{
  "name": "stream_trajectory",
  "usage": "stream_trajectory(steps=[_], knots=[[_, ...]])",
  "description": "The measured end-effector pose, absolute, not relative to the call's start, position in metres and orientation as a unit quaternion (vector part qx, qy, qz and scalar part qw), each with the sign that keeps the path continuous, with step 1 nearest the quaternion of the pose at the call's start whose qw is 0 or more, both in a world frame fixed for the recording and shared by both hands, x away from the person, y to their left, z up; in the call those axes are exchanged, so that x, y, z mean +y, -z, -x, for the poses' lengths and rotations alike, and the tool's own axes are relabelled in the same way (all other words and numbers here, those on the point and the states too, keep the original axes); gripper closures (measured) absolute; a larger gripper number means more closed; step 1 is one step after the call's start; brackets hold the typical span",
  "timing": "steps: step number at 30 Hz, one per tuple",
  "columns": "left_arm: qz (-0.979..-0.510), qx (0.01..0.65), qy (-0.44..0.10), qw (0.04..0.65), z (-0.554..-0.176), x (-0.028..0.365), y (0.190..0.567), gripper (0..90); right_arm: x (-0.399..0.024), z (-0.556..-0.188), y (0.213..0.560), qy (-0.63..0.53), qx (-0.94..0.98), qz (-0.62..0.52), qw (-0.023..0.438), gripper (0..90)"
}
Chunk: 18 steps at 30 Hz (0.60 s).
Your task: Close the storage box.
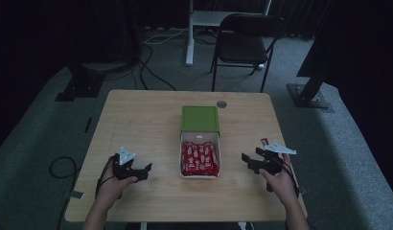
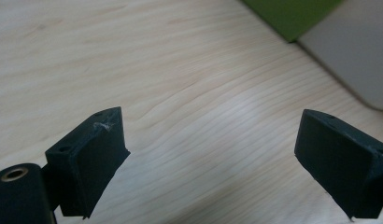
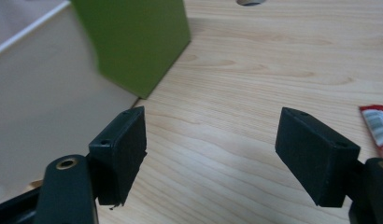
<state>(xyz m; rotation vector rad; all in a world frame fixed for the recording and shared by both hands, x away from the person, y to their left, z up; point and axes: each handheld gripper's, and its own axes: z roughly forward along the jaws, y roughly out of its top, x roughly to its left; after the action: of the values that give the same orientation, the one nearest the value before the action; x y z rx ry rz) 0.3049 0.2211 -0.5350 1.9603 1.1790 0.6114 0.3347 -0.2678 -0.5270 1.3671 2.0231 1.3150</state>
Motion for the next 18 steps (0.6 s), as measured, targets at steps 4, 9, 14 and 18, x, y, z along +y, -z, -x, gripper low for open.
stream_trajectory(steps=[4,9,14,18], knots=[[-0.774,0.439,-0.237,0.389,-0.304,0.21,0.528,9.5,-0.263,-0.332,0.521,-0.48,0.725,-0.459,0.181,24.3],[-0.783,0.411,-0.235,0.403,-0.305,0.198,0.518,9.5,-0.253,-0.327,0.514,-0.508,0.735,-0.414,0.174,23.5],[-0.795,0.382,-0.23,0.411,-0.305,0.186,0.512,9.5,-0.244,-0.324,0.51,-0.524,0.744,-0.379,0.165,21.8],[-0.805,0.357,-0.221,0.418,-0.305,0.175,0.51,9.5,-0.238,-0.323,0.508,-0.529,0.752,-0.36,0.157,21.7]])
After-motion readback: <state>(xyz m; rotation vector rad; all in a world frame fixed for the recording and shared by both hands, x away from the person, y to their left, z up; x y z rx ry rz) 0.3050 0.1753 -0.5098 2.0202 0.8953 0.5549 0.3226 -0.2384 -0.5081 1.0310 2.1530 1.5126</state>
